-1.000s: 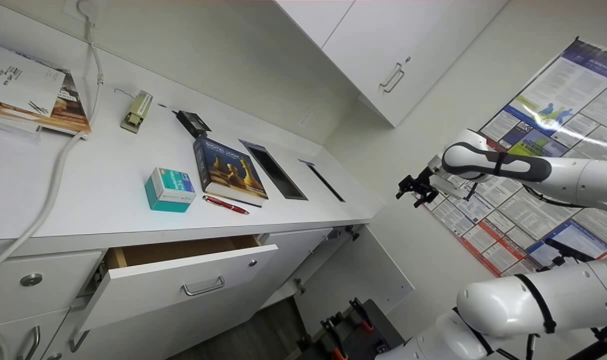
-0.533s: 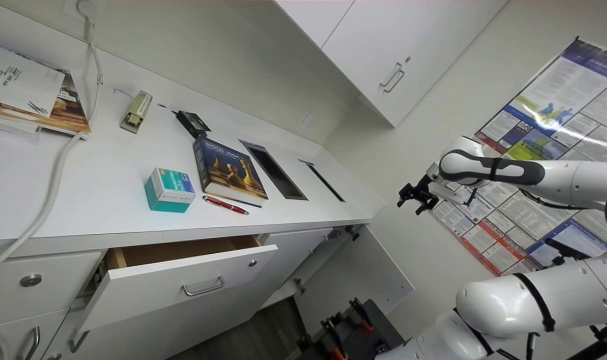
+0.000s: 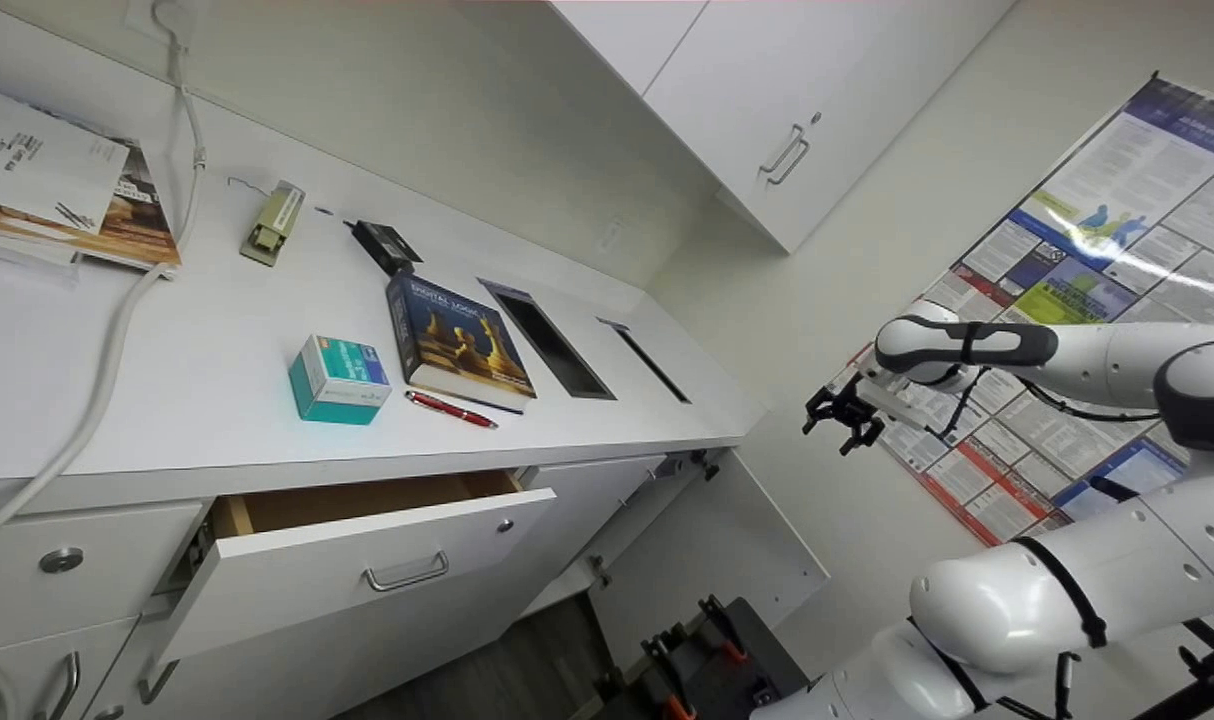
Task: Close the cupboard
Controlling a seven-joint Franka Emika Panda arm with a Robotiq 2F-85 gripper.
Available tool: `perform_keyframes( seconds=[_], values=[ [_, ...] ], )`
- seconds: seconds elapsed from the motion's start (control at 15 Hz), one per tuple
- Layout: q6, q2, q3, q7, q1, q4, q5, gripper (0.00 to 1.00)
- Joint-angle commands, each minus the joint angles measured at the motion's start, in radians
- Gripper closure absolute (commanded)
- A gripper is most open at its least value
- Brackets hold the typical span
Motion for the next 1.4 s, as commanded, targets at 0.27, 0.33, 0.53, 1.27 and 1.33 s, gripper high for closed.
perform_keyframes(
  seconds=[0.27, 0.33, 0.53, 1.27, 1.33],
  values=[
    [0.166, 0.329, -0.147, 0.04, -0.067, 0.139, 0.264, 0.0],
    [0.221, 0.368, -0.157, 0.051, -0.075, 0.147, 0.297, 0.0],
    [0.367, 0.484, -0.185, 0.142, -0.085, 0.173, 0.334, 0.0],
    [0.273, 0.616, -0.188, 0.199, -0.13, 0.318, 0.48, 0.0],
    [0.248, 0.645, -0.184, 0.203, -0.148, 0.351, 0.509, 0.0]
  ],
)
